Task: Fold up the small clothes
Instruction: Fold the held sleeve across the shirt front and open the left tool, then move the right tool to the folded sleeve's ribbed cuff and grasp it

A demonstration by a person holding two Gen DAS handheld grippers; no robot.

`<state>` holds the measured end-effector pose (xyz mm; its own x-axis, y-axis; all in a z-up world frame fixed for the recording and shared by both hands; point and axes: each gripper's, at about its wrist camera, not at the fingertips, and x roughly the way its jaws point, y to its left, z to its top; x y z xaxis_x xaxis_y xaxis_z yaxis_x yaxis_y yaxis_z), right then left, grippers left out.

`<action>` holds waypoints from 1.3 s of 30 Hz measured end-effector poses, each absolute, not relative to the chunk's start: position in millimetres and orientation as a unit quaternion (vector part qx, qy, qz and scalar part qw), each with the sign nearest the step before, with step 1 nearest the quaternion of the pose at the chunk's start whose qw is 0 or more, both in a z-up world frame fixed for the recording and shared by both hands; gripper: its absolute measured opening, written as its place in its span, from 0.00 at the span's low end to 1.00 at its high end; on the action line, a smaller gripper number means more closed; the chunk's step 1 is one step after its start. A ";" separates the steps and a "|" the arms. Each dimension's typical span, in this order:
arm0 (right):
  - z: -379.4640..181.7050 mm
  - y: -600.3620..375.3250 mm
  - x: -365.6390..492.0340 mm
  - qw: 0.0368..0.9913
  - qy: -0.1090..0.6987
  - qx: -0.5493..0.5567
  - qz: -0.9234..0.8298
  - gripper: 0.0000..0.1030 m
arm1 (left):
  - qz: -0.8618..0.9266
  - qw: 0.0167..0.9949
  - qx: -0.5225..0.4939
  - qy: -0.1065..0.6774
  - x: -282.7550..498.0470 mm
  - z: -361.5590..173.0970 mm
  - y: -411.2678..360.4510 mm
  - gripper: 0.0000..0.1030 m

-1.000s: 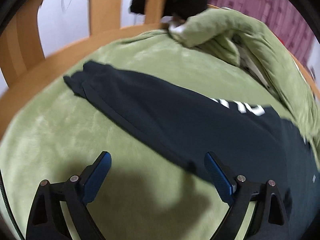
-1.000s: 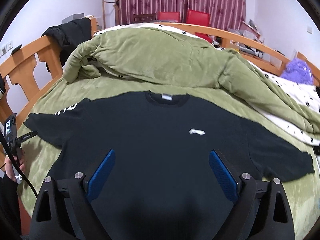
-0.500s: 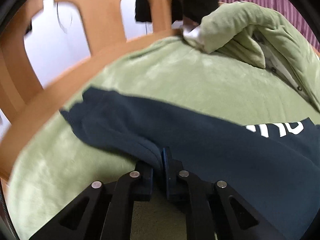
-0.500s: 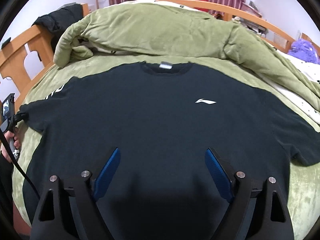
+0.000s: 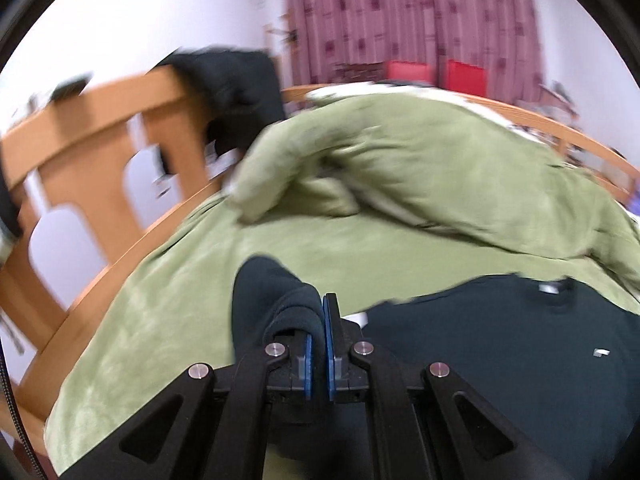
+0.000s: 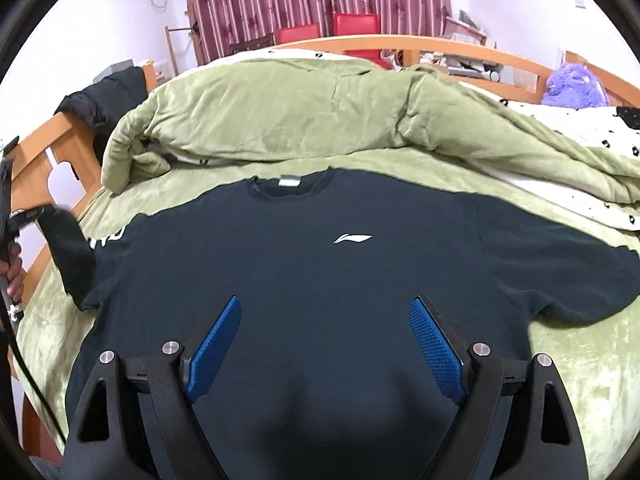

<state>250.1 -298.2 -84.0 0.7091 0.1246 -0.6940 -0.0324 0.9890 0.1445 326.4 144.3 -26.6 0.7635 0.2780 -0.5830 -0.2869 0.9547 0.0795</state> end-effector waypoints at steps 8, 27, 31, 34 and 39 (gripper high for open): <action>-72.1 -331.1 241.4 0.929 0.361 0.083 0.024 0.83 | 0.032 0.945 0.044 0.324 344.3 -38.8 -23.9 0.05; -70.9 -341.0 249.0 0.929 0.356 0.095 0.024 0.83 | -0.008 0.914 0.005 0.405 280.8 -107.6 -67.0 0.56; -68.1 -322.0 247.1 0.930 0.352 0.094 0.045 0.71 | 0.028 0.919 0.003 0.393 259.3 -101.5 -26.2 0.58; -66.2 -299.6 248.6 0.928 0.357 0.088 0.057 0.61 | 0.050 0.914 -0.017 0.401 245.5 -97.7 7.4 0.58; -63.9 -262.1 245.0 0.927 0.361 0.066 0.074 0.46 | 0.073 0.919 -0.033 0.385 224.1 -86.5 48.5 0.59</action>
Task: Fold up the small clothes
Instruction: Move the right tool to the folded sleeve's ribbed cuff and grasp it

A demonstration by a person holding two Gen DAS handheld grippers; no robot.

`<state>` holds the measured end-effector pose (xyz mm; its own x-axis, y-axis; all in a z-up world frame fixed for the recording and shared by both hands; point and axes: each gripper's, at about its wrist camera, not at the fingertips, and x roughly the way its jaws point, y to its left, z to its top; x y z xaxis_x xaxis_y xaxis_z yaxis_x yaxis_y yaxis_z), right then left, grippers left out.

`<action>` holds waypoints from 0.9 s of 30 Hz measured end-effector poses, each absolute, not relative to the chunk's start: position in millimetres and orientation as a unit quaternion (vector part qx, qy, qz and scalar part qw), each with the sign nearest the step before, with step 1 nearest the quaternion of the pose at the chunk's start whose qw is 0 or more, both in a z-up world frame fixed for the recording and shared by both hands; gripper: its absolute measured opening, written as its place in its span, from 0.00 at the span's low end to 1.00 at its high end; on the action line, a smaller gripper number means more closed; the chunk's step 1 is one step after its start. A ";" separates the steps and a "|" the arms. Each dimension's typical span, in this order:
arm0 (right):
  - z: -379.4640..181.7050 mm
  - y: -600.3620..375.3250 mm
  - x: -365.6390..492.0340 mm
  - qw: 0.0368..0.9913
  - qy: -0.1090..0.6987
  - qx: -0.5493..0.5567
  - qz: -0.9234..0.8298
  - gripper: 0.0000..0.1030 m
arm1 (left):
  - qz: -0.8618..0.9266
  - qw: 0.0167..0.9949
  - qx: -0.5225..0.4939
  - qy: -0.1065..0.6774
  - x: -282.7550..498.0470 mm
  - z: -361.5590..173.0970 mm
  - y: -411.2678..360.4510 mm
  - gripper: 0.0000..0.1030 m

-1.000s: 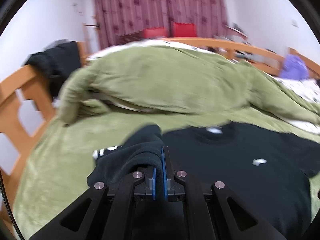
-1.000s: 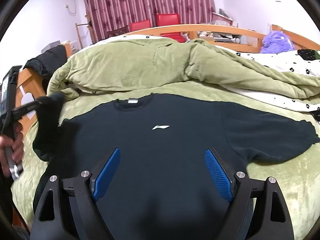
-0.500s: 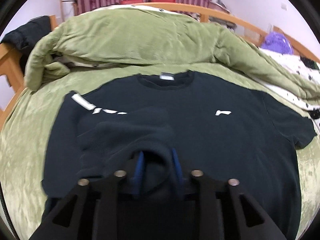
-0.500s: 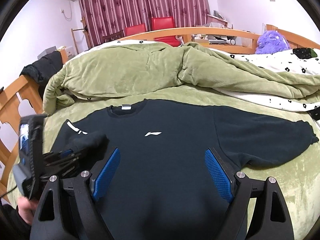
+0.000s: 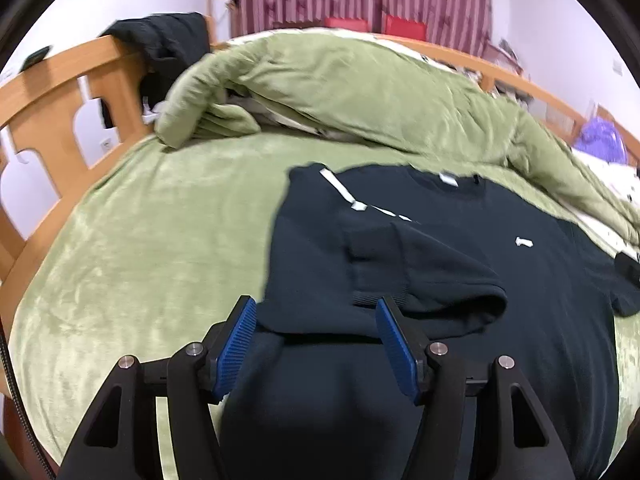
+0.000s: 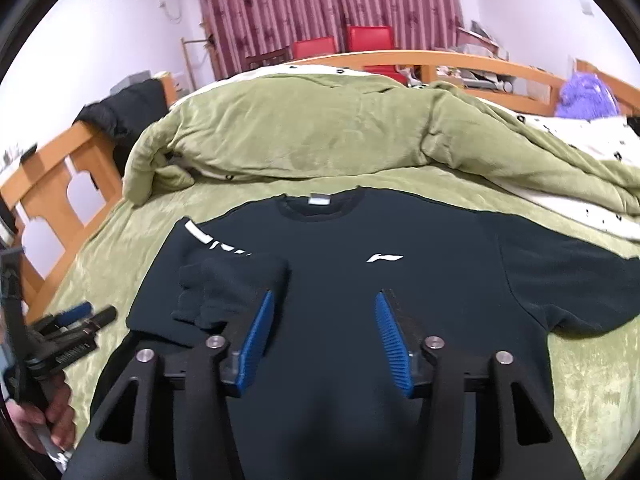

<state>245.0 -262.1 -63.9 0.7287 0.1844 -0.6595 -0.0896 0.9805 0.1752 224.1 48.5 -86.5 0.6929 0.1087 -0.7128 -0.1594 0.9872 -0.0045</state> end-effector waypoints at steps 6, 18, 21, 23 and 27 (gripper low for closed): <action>-56.4 -230.3 236.7 0.923 0.376 0.044 0.075 0.29 | 0.083 0.921 -0.026 0.379 215.2 -85.6 65.8 0.59; -68.5 -220.4 209.2 0.930 0.357 0.046 0.077 0.42 | 0.072 0.926 -0.014 0.370 211.9 -85.0 73.8 0.62; -85.6 -215.8 216.1 0.927 0.367 0.022 0.075 0.41 | 0.070 0.928 -0.014 0.365 221.7 -92.5 74.9 0.62; -97.0 -211.1 222.1 0.921 0.382 0.009 0.076 0.37 | 0.070 0.924 -0.004 0.376 232.6 -102.6 76.4 0.62; -112.1 -195.1 237.2 0.917 0.390 -0.021 0.083 0.36 | 0.071 0.916 -0.010 0.394 249.8 -114.7 85.7 0.62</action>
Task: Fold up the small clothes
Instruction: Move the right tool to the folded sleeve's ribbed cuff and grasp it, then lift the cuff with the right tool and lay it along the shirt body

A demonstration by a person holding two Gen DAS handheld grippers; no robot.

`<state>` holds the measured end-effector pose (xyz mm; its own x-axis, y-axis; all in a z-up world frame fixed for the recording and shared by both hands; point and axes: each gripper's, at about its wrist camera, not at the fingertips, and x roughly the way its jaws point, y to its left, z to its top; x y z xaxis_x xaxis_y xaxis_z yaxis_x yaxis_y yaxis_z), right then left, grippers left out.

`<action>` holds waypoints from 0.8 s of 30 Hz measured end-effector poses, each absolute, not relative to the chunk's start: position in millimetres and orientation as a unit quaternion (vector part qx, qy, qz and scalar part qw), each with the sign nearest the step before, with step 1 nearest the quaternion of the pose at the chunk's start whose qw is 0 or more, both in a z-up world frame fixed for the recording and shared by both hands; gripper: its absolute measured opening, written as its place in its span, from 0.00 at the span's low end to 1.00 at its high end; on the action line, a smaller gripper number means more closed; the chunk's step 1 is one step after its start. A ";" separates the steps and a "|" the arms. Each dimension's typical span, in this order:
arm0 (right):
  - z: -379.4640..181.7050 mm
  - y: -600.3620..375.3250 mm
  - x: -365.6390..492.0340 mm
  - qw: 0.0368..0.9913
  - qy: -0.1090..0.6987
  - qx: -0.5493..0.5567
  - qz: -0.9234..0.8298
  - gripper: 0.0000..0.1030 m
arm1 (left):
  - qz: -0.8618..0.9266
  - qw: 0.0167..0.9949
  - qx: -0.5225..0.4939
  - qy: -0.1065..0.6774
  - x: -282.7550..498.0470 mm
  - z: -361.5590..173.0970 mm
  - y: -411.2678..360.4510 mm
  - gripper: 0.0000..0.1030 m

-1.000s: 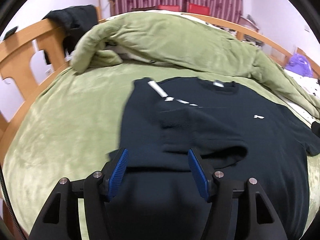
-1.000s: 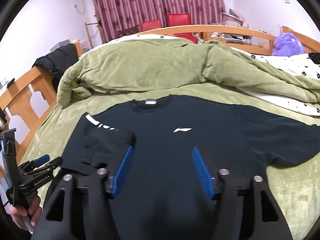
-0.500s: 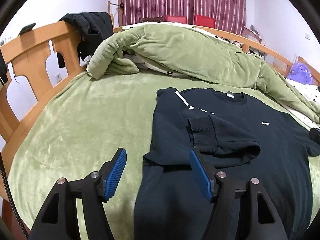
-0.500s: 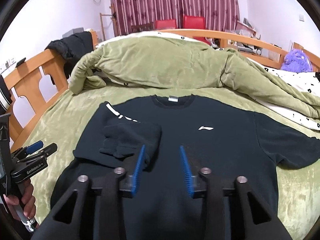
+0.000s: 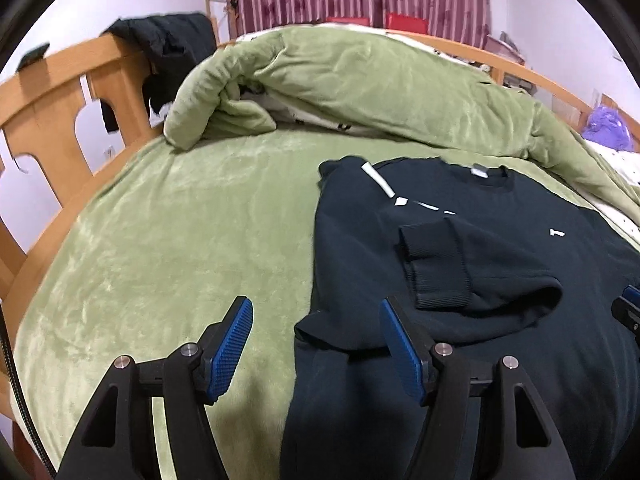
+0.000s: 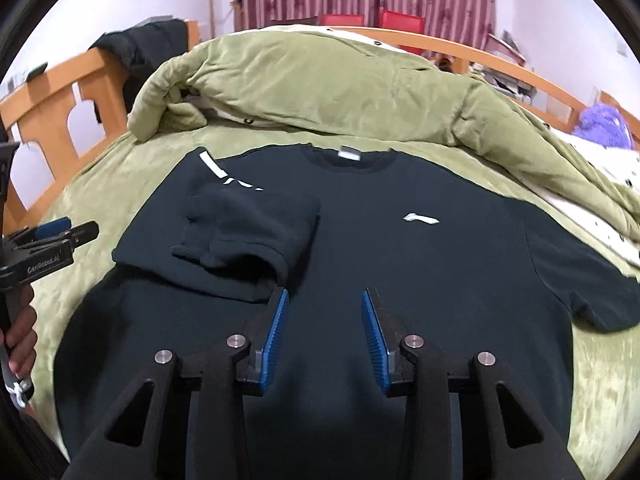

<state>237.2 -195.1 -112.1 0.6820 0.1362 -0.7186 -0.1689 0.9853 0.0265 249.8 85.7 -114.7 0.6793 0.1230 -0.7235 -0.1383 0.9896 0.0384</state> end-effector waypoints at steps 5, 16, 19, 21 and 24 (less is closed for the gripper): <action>-121.0 -161.1 267.9 0.916 0.381 -0.025 0.126 0.42 | 0.066 0.913 -0.043 0.401 263.7 -119.9 103.0 0.62; -184.3 -95.3 333.5 0.883 0.423 -0.037 0.199 0.65 | 0.095 0.899 -0.076 0.420 274.4 -134.7 133.2 0.62; -200.6 -89.1 340.3 0.874 0.439 -0.046 0.201 0.77 | 0.094 0.899 -0.078 0.420 275.9 -133.8 135.3 0.62; -203.8 -82.5 341.2 0.869 0.444 -0.060 0.211 0.85 | 0.091 0.900 -0.075 0.420 275.2 -134.0 134.1 0.62; -207.6 -71.2 339.2 0.869 0.442 -0.093 0.203 0.87 | 0.084 0.900 -0.067 0.422 275.3 -133.9 130.3 0.62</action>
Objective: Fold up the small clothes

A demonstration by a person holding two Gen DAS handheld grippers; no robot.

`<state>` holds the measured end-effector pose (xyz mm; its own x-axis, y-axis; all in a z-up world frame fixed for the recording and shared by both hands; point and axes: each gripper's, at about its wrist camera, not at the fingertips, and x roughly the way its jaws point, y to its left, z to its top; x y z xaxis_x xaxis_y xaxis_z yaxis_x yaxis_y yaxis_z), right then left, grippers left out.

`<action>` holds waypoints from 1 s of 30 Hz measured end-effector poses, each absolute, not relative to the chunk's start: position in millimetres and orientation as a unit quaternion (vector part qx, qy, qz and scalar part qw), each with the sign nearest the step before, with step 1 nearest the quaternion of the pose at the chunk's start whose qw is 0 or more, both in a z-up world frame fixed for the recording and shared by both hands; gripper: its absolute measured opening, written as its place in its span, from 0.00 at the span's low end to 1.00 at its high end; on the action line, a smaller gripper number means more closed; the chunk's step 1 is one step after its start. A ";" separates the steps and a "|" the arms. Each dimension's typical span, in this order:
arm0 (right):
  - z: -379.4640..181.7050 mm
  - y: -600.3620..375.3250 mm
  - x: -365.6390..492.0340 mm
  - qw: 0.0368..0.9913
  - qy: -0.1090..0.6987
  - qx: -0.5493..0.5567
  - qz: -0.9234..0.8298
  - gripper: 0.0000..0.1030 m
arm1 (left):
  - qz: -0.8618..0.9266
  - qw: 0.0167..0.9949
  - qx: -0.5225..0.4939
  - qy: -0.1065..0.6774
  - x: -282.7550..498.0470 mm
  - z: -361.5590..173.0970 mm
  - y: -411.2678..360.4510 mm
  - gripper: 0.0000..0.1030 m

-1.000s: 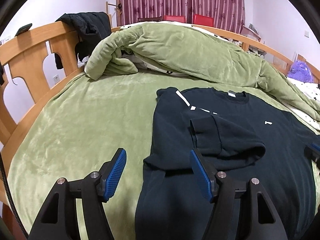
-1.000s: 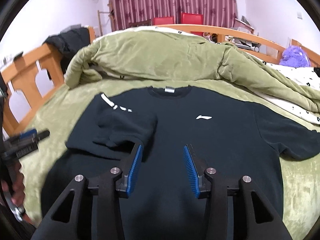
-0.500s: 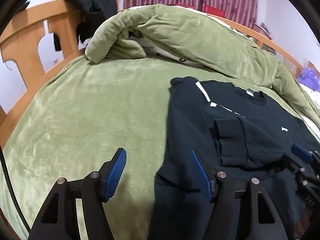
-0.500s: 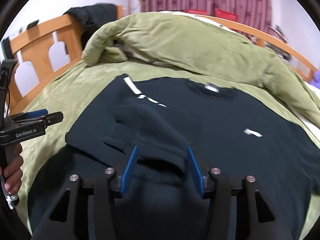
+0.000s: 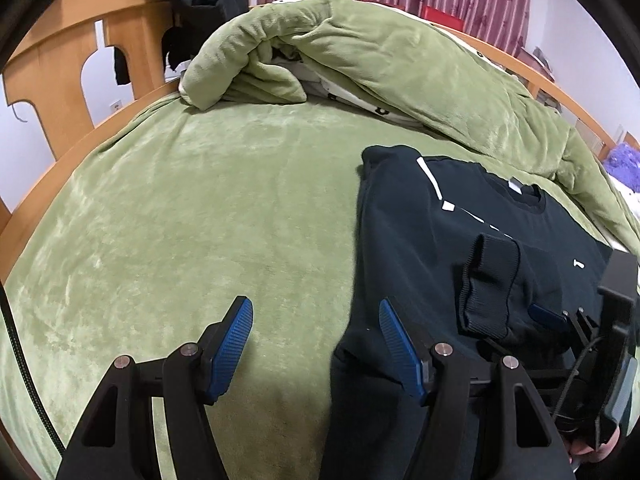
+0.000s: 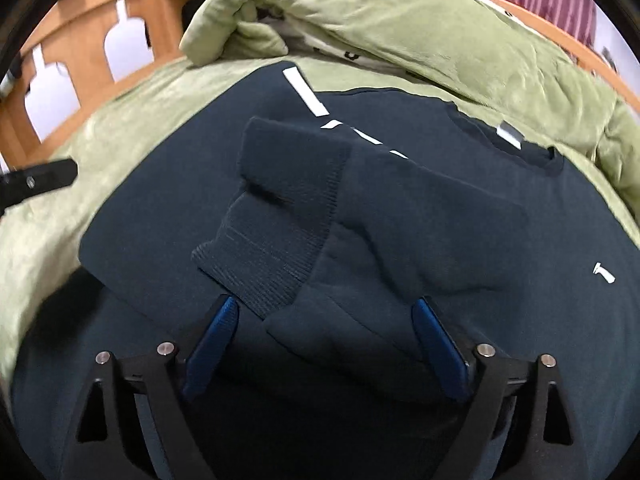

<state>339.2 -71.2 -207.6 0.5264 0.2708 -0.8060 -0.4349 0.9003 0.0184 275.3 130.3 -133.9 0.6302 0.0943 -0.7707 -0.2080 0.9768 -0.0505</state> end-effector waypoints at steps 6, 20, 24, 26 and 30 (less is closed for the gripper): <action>-197.4 -82.0 342.6 0.872 0.441 -0.077 0.196 0.22 | 0.077 0.902 -0.059 0.421 272.8 -132.1 123.4 0.62; -142.6 -255.1 312.3 0.917 0.396 -0.029 0.028 0.24 | 0.051 0.899 -0.085 0.426 271.3 -126.8 112.5 0.62; -163.2 -295.1 300.3 0.907 0.421 -0.007 -0.023 0.39 | 0.049 0.901 -0.078 0.423 270.5 -125.3 105.5 0.62; -170.6 -310.8 292.5 0.907 0.420 0.023 -0.022 0.40 | 0.050 0.903 -0.072 0.421 270.3 -125.7 101.8 0.62; -179.4 -318.3 297.1 0.903 0.426 0.053 -0.014 0.45 | 0.047 0.902 -0.062 0.424 271.8 -129.8 94.4 0.62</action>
<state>297.1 -318.3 -179.4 0.6362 0.0207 -0.7713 0.0698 0.9940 0.0842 271.8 94.4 -129.8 0.6358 0.0331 -0.7712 -0.1377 0.9879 -0.0711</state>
